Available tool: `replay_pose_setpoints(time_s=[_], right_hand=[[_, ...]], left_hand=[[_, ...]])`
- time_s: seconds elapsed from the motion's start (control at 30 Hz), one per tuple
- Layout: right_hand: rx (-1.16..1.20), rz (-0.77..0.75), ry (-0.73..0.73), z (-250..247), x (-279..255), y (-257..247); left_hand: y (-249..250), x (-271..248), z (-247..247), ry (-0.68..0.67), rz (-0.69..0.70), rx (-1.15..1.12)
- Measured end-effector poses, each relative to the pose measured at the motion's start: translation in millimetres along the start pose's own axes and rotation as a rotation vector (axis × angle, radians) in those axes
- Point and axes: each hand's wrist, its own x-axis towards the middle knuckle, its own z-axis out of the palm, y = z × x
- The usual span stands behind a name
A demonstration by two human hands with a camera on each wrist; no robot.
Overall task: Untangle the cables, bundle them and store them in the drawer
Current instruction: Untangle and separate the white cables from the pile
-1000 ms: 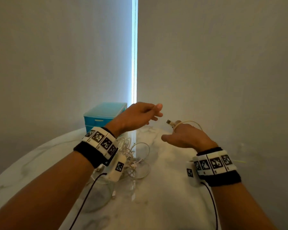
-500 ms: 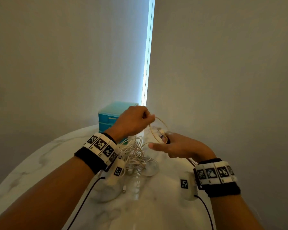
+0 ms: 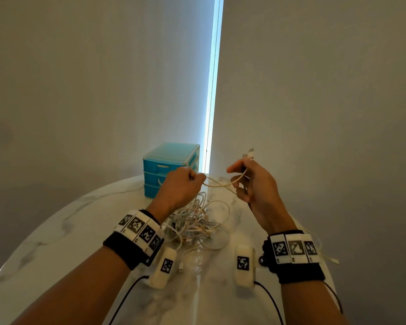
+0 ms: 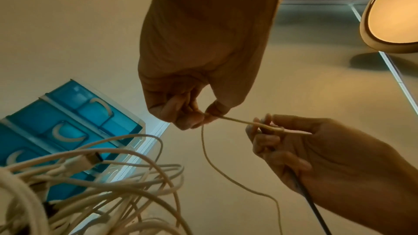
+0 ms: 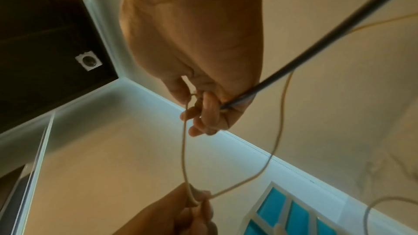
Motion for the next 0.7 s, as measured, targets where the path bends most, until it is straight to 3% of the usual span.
replay_pose_setpoints(time_s=[0.1, 0.27, 0.43, 0.57, 0.7], right_hand=[[-0.266, -0.136, 0.018, 9, 5, 6], [-0.540, -0.232, -0.214, 16, 1, 29], [-0.678, -0.263, -0.292, 17, -1, 29], [-0.796, -0.353, -0.275, 16, -4, 25], [-0.809, -0.342, -0.297, 21, -9, 19]], left_hand=[[-3, -3, 2, -0.187, -0.035, 0.135], [25, -4, -8, 0.064, 0.128, -0.152], [33, 4, -13, 0.066, 0.217, -0.021], [31, 9, -13, 0.062, 0.246, -0.170], [36, 8, -14, 0.015, 0.216, -0.326]])
